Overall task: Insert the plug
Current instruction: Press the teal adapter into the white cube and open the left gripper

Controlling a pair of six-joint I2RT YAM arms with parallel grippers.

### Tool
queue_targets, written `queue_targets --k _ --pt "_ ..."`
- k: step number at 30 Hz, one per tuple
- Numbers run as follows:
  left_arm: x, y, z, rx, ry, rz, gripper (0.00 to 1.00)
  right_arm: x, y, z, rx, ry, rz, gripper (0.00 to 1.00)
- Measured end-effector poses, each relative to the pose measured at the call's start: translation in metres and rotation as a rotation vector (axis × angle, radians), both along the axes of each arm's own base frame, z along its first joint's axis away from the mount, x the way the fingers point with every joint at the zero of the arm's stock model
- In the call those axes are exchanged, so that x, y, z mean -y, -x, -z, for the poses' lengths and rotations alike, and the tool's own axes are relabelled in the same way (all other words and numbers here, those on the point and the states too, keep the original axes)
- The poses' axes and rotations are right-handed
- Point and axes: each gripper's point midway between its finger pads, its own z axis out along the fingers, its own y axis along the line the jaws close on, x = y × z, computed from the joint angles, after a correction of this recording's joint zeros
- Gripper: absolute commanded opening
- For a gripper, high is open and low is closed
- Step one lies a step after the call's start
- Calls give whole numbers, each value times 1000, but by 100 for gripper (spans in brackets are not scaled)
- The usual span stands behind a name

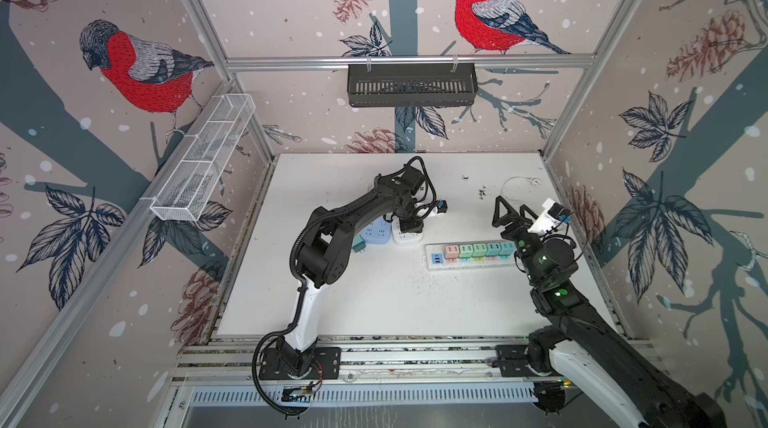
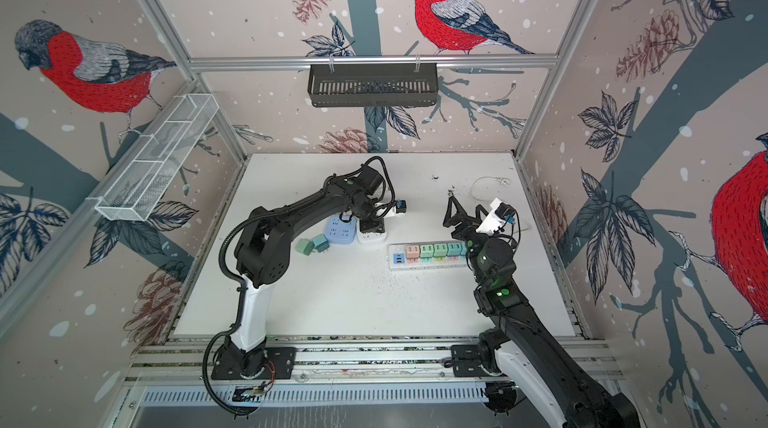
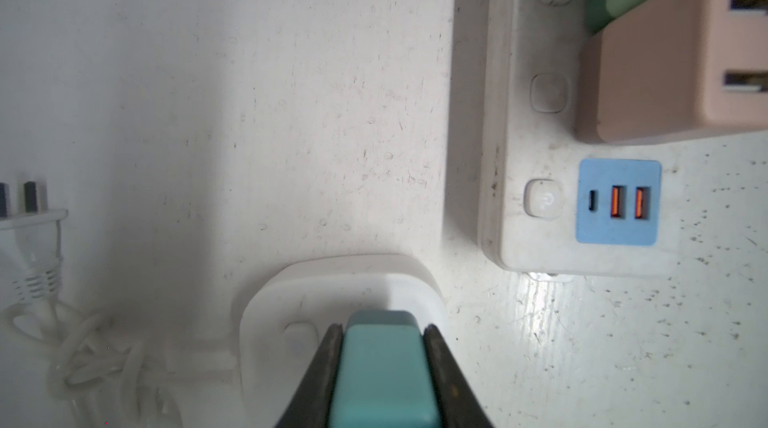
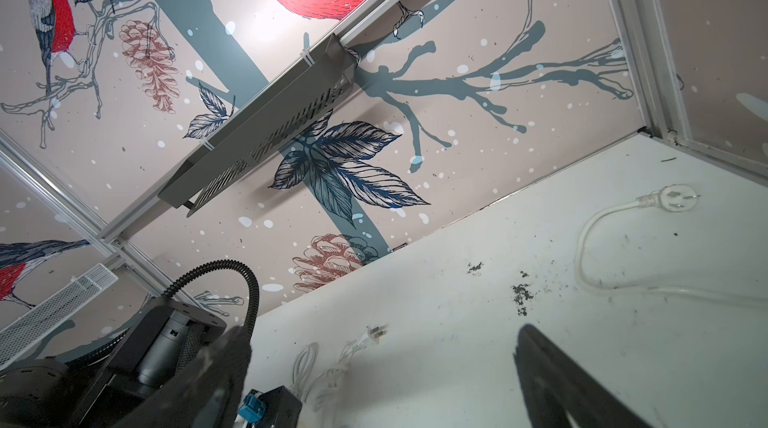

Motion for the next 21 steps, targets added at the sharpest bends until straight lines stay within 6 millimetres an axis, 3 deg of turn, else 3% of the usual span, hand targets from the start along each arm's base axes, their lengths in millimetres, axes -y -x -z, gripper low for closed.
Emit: queue_targets --k 21 --pt "1 -5 6 -32 3 -35 0 3 0 1 -5 -17 6 100"
